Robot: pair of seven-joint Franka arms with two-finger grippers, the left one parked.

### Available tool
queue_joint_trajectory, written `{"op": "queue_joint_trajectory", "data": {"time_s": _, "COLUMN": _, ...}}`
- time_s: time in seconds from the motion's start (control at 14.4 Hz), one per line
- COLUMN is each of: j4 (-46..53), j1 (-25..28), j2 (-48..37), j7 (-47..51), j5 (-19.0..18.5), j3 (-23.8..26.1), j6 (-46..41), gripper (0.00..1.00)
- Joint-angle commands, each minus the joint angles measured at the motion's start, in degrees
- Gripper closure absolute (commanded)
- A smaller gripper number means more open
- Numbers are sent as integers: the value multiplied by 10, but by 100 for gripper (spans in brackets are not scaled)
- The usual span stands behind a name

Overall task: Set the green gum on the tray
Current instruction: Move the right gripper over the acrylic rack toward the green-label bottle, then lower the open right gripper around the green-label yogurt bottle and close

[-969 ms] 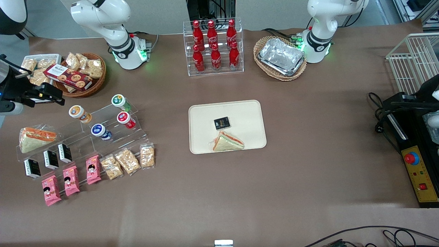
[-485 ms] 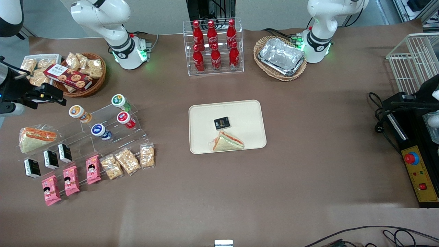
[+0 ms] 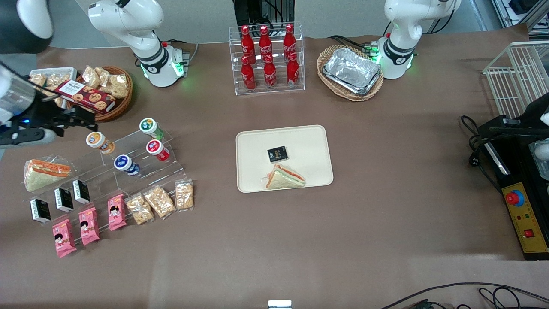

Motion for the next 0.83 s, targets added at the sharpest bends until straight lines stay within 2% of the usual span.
{"op": "queue_joint_trajectory", "data": {"time_s": 0.0, "j4": -182, "j1": 19, "j2": -123, "j7": 24, "j5": 5, "j3": 1, "j6": 106, "gripper": 0}}
{"op": "queue_joint_trajectory", "data": {"time_s": 0.42, "j4": -266, "j1": 41, "j2": -161, "j7": 82, "j5": 5, "j3": 2, "j6": 125, "gripper": 0}}
{"op": "queue_joint_trajectory", "data": {"time_s": 0.76, "j4": -327, "j1": 47, "j2": -174, "j7": 100, "j5": 5, "j3": 3, "j6": 181, "gripper": 0}}
